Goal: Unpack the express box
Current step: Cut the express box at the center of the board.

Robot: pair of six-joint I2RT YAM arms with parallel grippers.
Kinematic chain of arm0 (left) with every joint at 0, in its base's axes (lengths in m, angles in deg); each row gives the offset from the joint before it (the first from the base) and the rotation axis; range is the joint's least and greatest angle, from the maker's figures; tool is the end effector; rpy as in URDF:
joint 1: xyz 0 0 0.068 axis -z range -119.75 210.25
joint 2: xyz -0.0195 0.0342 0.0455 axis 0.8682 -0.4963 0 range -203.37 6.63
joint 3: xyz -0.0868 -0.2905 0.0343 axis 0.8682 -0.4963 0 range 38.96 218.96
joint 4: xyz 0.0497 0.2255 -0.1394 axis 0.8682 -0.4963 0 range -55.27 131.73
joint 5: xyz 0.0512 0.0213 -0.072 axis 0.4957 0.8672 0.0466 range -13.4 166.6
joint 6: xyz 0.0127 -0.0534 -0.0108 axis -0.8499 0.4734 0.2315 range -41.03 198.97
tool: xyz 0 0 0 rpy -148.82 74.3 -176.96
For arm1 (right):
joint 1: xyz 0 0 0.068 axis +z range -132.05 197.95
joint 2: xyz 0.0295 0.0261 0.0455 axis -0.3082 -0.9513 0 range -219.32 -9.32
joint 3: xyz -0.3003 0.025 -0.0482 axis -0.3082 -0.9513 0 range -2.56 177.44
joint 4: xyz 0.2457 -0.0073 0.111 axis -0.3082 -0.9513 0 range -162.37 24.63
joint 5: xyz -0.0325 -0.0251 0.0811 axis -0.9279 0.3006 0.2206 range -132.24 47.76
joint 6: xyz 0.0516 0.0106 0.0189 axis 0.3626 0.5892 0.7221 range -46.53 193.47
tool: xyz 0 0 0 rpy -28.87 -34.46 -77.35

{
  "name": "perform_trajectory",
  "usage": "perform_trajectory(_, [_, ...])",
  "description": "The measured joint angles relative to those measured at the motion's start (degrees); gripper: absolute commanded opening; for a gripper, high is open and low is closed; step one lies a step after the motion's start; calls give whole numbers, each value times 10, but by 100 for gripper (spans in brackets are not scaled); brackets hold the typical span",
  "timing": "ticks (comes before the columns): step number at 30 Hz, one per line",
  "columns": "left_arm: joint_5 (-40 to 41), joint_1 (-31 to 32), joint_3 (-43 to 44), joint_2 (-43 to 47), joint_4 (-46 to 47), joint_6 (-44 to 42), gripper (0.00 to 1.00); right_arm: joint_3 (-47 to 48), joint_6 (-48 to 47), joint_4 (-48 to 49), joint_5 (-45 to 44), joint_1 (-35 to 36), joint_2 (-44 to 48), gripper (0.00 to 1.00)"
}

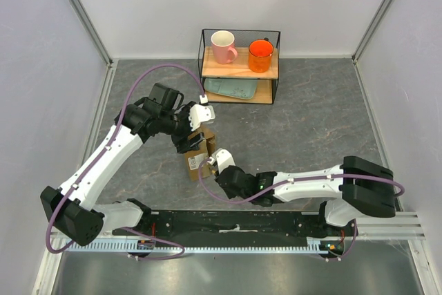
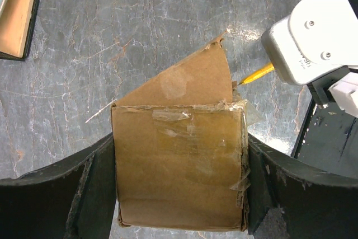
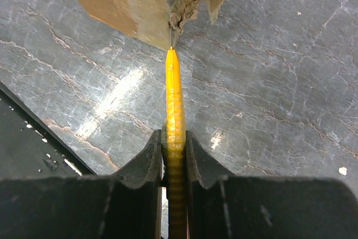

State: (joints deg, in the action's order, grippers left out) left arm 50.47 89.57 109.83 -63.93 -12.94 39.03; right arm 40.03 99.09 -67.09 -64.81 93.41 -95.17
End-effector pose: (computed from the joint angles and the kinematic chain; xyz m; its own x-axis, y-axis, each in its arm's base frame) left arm 0.1990 -0.1313 0.3668 -0.1174 0.7271 -0.6765 0.9636 0.2483 0.0996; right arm 0.0901 0.2886 0.2023 -0.5171 -0.4030 -0.7552 -0.6677 0.7419 0.0613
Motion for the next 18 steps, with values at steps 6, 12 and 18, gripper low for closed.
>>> perform_trajectory(6, [0,0,0,0,0,0,56,11,0,-3,2,-3,-15,0])
perform_trajectory(12, [0,0,0,1,0,0,56,37,0,-31,3,-9,-27,0])
perform_trajectory(18, [0,0,0,1,0,0,55,75,-2,-51,1,-17,-58,0])
